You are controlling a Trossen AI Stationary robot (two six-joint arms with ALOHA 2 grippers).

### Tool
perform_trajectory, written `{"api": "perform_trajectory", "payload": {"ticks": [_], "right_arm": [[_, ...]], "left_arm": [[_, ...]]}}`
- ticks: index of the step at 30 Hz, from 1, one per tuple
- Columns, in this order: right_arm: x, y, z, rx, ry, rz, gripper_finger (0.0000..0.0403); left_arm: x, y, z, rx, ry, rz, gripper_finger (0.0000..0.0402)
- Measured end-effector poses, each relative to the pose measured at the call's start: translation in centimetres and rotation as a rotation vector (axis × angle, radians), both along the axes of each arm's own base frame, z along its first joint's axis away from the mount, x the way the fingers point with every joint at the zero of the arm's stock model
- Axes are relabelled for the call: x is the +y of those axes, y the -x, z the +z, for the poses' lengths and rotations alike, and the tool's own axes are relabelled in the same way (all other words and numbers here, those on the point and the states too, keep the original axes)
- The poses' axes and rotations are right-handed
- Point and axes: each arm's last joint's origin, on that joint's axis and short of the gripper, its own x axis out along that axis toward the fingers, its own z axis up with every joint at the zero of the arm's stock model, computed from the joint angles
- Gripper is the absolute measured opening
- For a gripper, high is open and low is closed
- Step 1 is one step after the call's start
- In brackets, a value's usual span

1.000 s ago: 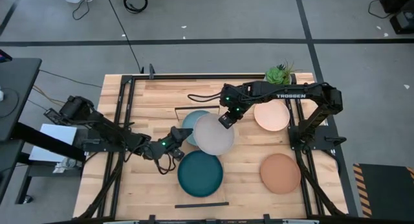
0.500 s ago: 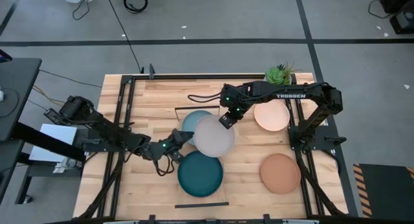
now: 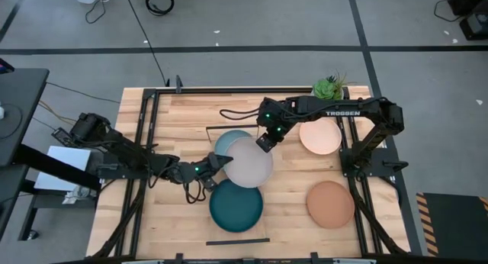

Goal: Place and stack plates onto a shelf
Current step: Stack the gray plate on top of the light blue plate on the shelf

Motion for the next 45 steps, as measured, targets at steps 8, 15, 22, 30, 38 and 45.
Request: {"api": "perform_trajectory", "payload": {"ticks": [8, 15, 22, 30, 38, 45], "right_arm": [[-0.1, -0.2, 0.1, -0.038, 0.022, 0.025, 0.0027], [-0.1, -0.4, 0.2, -0.061, 0.035, 0.045, 0.0044], [-0.2, -0.7, 0.4, -0.103, 0.05, 0.055, 0.0065], [-0.7, 0.4, 1.6, -0.126, 0.039, 0.053, 0.0091], [-1.2, 2.7, 4.1, -0.175, 0.068, 0.013, 0.0111], [-0.8, 5.6, 6.4, -0.178, 0.152, 0.0, 0.0111]], "left_arm": [[-0.1, 0.0, 0.0, -0.007, 0.039, -0.037, 0.0138], [-0.2, 0.0, -0.1, 0.005, 0.042, -0.055, 0.01], [-0.6, 0.2, -0.4, 0.01, 0.089, -0.069, 0.007], [-0.5, 0.4, -1.0, 0.029, 0.187, -0.034, 0.0062], [-0.9, 0.7, -1.2, 0.022, 0.245, 0.003, 0.0061], [0.1, 0.9, -2.2, 0.047, 0.336, 0.127, 0.0064]]}}
